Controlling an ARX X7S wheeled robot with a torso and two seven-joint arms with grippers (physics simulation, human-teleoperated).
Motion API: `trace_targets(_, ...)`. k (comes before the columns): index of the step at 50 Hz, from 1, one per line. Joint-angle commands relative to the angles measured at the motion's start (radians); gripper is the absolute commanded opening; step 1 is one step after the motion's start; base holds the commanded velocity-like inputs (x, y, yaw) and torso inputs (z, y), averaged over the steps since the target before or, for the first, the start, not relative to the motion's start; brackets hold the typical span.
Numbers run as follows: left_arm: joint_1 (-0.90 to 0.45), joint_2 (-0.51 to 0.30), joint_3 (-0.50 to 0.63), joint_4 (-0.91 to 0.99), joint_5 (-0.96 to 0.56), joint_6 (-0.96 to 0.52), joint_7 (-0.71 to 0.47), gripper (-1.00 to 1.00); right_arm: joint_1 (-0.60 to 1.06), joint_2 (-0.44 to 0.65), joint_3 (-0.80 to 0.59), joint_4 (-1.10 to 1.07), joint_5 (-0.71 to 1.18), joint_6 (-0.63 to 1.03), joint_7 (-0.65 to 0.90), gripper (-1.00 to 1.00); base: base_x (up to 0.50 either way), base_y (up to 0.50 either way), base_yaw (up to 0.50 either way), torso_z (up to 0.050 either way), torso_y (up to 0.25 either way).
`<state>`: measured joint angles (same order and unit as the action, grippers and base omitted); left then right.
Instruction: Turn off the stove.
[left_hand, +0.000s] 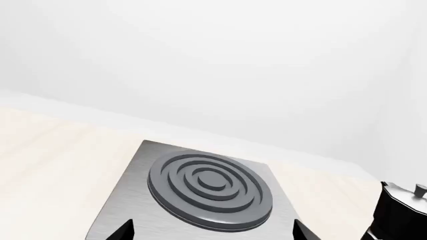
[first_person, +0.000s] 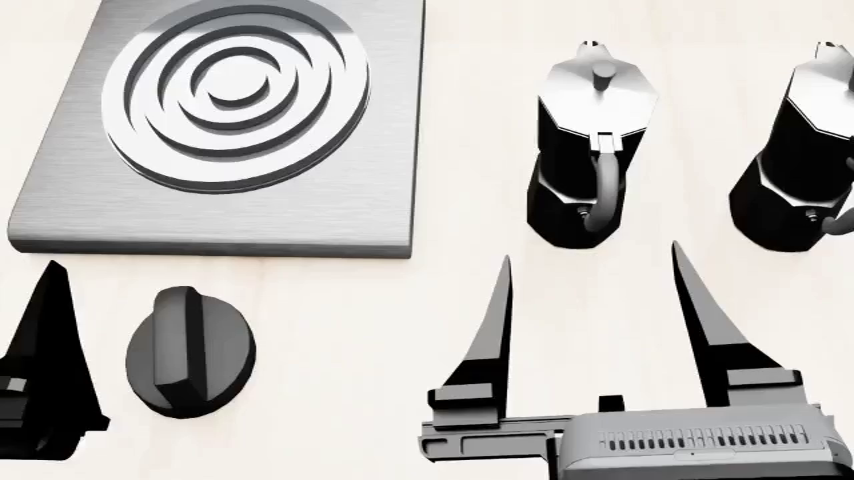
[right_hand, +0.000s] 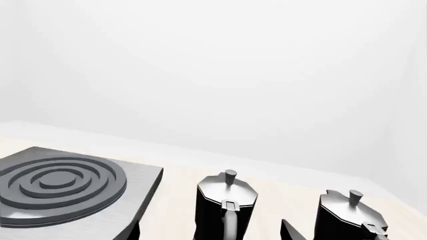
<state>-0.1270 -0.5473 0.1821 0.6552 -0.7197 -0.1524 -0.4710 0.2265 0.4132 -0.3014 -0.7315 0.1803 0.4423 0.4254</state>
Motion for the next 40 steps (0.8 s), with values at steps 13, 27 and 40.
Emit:
trace_targets(13, -0.031, -0.018, -0.016, 0.072, -0.051, -0.022, -0.032, 1.00, 0.078, 0.009, -0.015, -0.092, 0.009, 0.108, 0.004, 1.00, 0.00, 0.00, 0.00, 0.000, 0.000)
trace_targets(27, -0.038, -0.027, -0.023, 0.099, -0.072, -0.026, -0.043, 1.00, 0.103, 0.016, -0.012, -0.127, 0.017, 0.148, 0.007, 1.00, 0.00, 0.00, 0.00, 0.000, 0.000)
trace_targets(40, -0.036, -0.043, -0.038, 0.136, -0.101, -0.024, -0.054, 1.00, 0.130, 0.020, -0.014, -0.163, 0.025, 0.188, 0.011, 1.00, 0.00, 0.00, 0.00, 0.000, 0.000)
